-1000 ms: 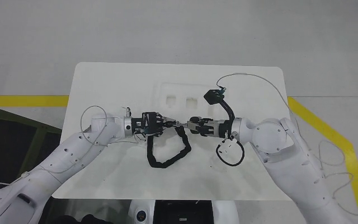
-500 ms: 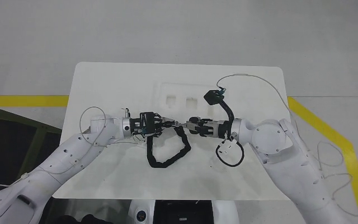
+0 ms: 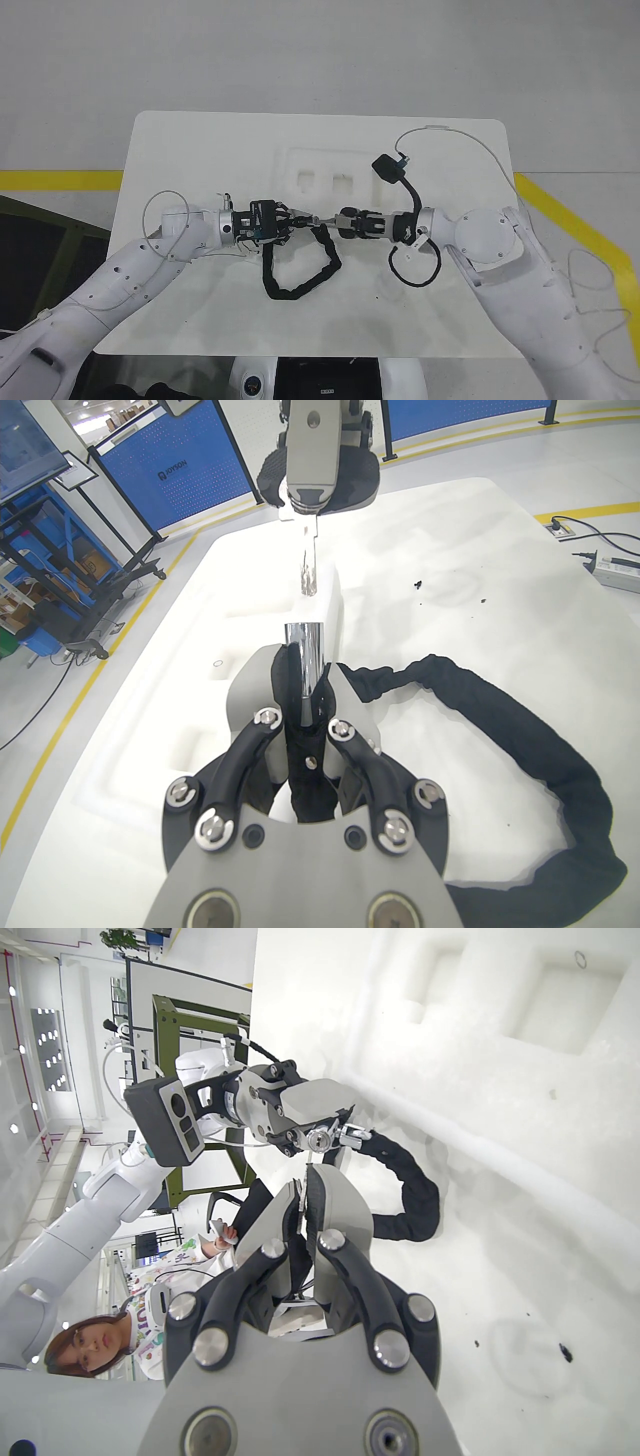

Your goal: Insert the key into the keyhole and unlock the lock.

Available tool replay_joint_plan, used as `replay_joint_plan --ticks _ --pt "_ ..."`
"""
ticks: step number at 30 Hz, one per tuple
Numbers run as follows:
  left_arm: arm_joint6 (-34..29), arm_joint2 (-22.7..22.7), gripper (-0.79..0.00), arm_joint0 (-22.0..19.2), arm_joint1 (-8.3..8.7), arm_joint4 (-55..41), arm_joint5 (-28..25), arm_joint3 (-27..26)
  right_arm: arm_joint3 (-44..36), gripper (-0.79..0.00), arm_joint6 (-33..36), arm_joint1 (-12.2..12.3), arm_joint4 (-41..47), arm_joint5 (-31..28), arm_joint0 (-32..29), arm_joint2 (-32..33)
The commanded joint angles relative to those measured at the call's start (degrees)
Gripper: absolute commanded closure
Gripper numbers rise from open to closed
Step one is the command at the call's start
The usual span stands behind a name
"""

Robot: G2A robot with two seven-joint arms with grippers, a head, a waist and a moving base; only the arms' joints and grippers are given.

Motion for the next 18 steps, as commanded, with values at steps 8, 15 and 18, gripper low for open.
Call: replay_joint_plan --ticks 8,15,18 --pt "0.00 0.00 0.000 0.00 0.00 0.00 0.00 0.00 1.70 0.000 -0.67 -0.32 0.83 1.63 1.77 -1.34" --pt "0.00 0.00 0.000 0.00 0.00 0.00 0.00 0.00 2.74 0.000 -0.70 -0.53 1.30 2.54 2.86 -2.38" --pt "0.00 0.00 0.000 0.00 0.00 0.00 0.00 0.00 2.93 0.000 -0.61 -0.60 1.42 2.55 3.19 -2.83"
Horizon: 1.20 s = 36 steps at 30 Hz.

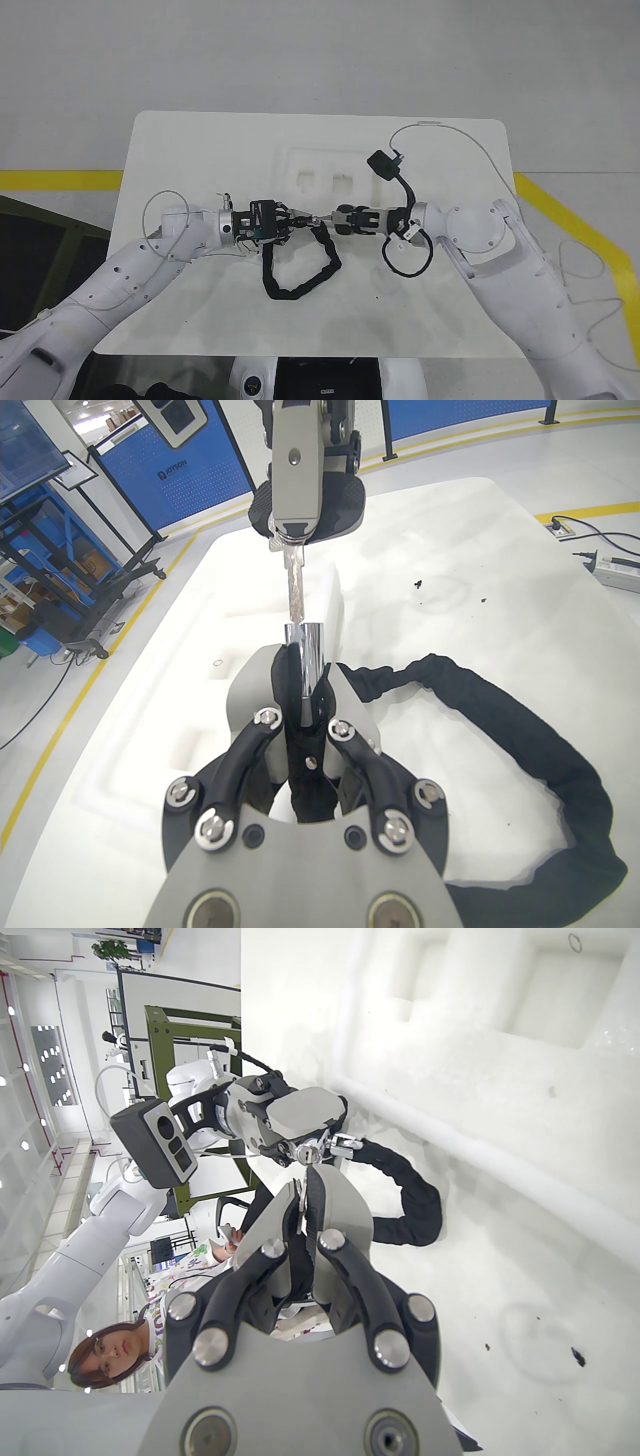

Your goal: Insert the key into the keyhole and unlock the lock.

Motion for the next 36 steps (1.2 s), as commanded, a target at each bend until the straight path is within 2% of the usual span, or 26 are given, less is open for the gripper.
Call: replay_joint_plan --ticks 1,36 --pt "0.00 0.00 0.000 0.00 0.00 0.00 0.00 0.00 0.08 0.000 -0.01 -0.03 0.07 0.05 0.13 -0.18" --pt "0.00 0.00 0.000 0.00 0.00 0.00 0.00 0.00 -0.95 0.000 3.46 0.36 -1.25 2.82 1.50 -1.72"
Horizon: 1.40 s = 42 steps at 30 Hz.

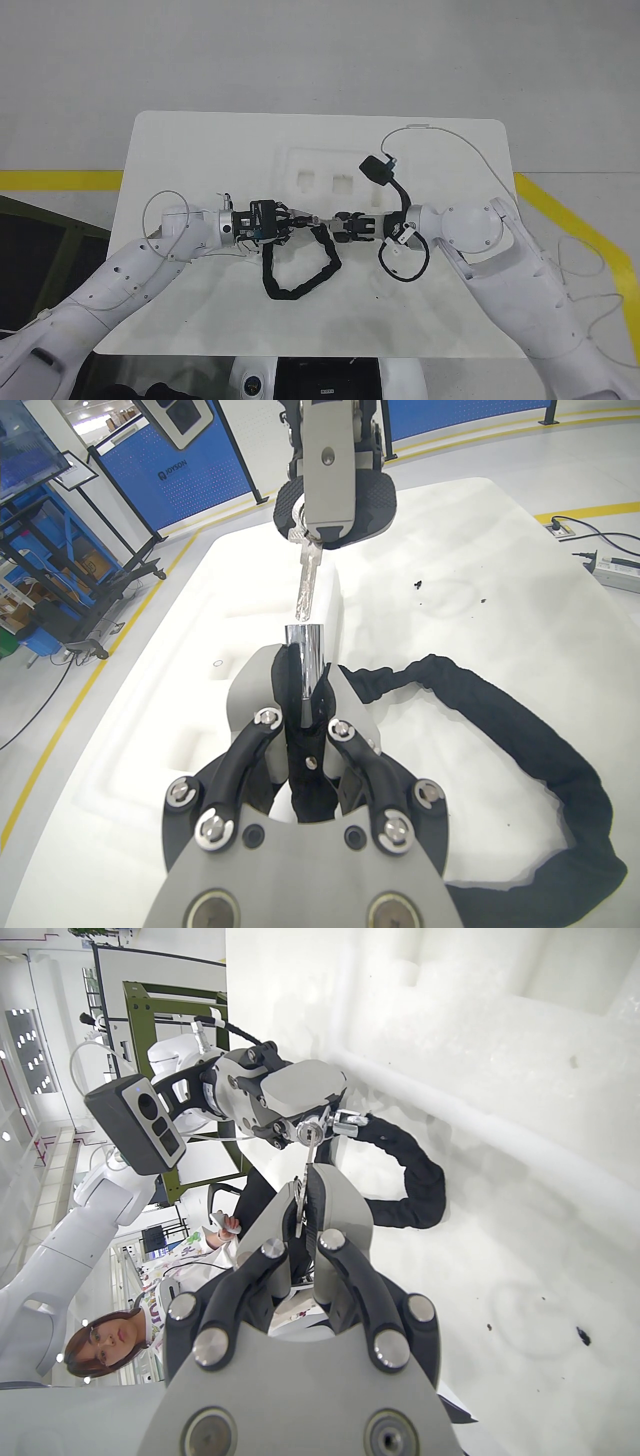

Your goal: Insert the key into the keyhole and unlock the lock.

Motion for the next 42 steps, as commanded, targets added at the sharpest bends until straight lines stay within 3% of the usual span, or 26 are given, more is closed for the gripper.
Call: replay_joint_plan --ticks 1,26,34,42 --pt "0.00 0.00 0.000 0.00 0.00 0.00 0.00 0.00 0.53 0.000 0.14 -0.06 0.26 -0.16 0.35 -0.26" --pt "-0.15 -1.08 0.000 0.32 0.13 0.40 -0.21 -0.66 1.71 0.000 4.54 0.36 0.96 -0.81 2.83 0.18" --pt "13.44 -1.34 0.000 -1.11 0.25 9.53 -4.47 0.62 -0.27 0.000 11.58 1.14 2.09 -2.02 2.97 1.02" --pt "21.63 1.61 0.000 -4.33 -1.50 17.41 -6.05 4.70 0.39 0.000 14.03 1.05 2.64 -1.32 4.87 -1.13"
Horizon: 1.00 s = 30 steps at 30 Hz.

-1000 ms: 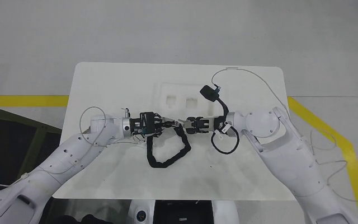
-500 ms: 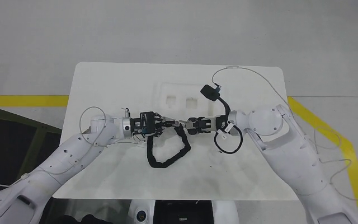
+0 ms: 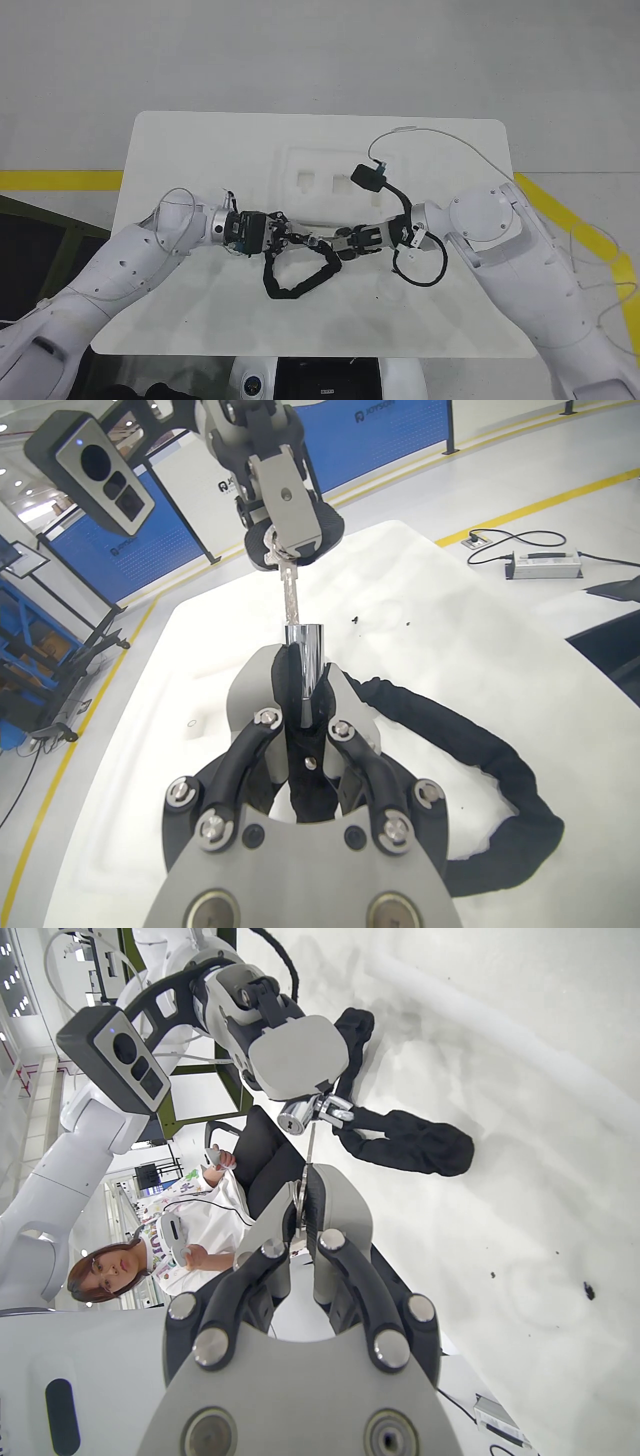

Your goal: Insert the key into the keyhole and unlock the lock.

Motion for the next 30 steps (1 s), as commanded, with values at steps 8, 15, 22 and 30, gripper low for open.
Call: replay_joint_plan --ticks 8,15,22,30 --pt "-0.46 0.42 0.000 -0.46 -1.87 -1.65 1.70 4.91 0.34 0.000 0.44 0.00 -0.18 1.21 0.89 -0.88" --pt "-0.57 0.40 0.000 -0.40 -1.91 -1.82 1.72 5.04 0.29 0.000 0.08 -0.01 -0.17 1.07 0.72 -0.92" --pt "-0.57 0.40 0.000 -0.40 -1.91 -1.82 1.72 5.04 0.40 0.000 -2.56 -0.16 1.98 4.94 0.73 -1.10" --pt "-0.57 0.40 0.000 -0.40 -1.91 -1.82 1.72 5.04 1.91 0.000 -2.99 -0.68 2.82 8.37 3.29 -3.59"
